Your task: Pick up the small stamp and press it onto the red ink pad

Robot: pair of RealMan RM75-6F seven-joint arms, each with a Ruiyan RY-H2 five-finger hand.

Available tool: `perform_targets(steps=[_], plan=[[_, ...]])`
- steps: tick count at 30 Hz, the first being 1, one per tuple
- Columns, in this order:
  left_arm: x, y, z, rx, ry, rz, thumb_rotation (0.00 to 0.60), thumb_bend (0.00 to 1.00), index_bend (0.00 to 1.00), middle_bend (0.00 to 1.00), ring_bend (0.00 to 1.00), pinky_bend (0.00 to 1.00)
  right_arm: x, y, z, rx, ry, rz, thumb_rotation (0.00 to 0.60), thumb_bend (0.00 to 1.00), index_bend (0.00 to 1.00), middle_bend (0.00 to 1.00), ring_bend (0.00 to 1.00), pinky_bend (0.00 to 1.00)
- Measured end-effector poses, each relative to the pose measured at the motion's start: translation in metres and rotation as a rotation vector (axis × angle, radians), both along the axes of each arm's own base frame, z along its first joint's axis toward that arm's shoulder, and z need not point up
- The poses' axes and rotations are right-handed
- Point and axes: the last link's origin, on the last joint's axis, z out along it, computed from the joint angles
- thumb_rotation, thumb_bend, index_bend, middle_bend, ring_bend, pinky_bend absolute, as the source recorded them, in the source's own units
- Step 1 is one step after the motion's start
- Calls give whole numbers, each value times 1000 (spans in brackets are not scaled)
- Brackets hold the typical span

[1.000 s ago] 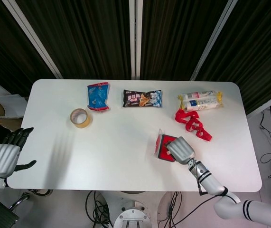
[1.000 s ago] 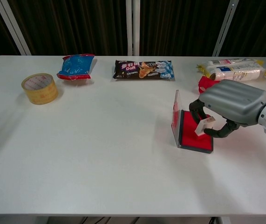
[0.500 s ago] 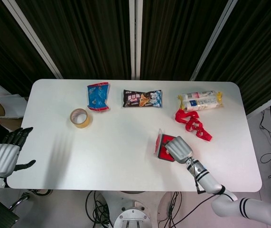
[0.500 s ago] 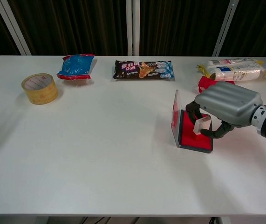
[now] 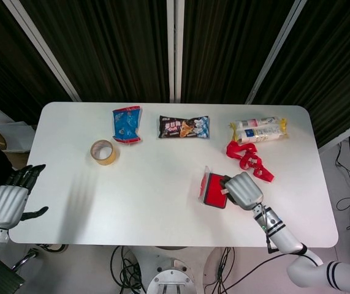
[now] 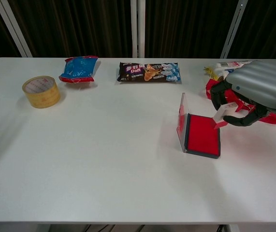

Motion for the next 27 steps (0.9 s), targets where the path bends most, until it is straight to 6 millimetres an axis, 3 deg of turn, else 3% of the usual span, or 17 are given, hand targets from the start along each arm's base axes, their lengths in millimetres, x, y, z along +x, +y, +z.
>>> perform_targets(steps=[15,27], plan=[[5,1,-4,-13,4,-7,596,5,51,113,99,163,-55,5,0,-3,55,-114,600,340,600,538,787,932],[4,1,-5,-13,5,-7,598,4,51,113,99,163,-67,5,-7,-2,53,-137,600,340,583,517,788,932]])
